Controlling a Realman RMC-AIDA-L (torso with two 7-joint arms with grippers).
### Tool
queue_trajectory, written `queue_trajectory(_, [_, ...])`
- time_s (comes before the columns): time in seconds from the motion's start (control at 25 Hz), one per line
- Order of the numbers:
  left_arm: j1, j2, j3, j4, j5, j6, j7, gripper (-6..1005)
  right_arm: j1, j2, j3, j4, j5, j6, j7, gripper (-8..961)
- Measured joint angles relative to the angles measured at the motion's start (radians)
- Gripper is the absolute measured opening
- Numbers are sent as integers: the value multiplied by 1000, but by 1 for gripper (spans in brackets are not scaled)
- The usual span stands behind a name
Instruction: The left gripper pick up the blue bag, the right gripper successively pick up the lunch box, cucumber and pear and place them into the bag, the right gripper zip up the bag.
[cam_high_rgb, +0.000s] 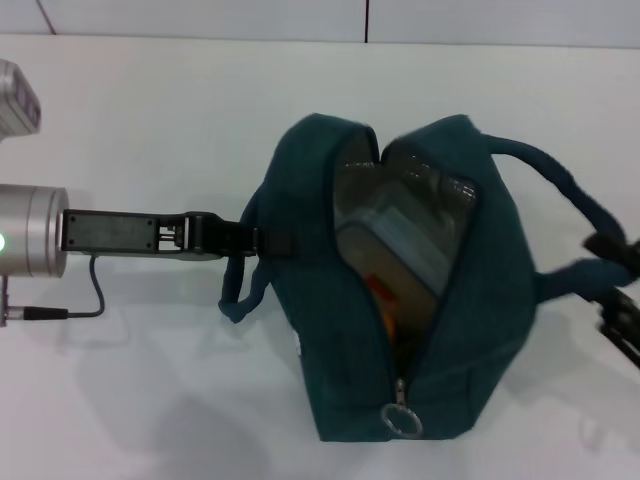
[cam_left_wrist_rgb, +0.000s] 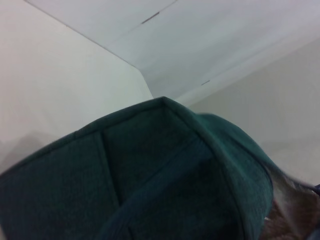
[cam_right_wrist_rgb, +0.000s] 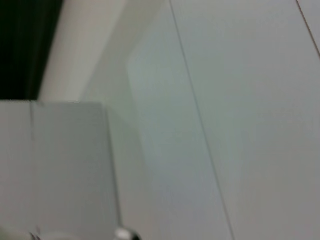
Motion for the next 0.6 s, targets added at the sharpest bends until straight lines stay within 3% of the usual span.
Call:
queue_trajectory(0.32, [3, 1, -3, -2, 1, -30, 19, 67, 17, -49, -23, 19, -82, -254, 29, 457])
queue_trajectory(0.44, [2, 2, -3, -2, 0, -38, 22, 67, 35, -47, -10, 37, -103, -235, 45, 590])
queue_trajectory(0.6, [0, 2, -3, -2, -1, -39, 22, 68, 42, -44, 14, 58, -95, -139, 51, 620])
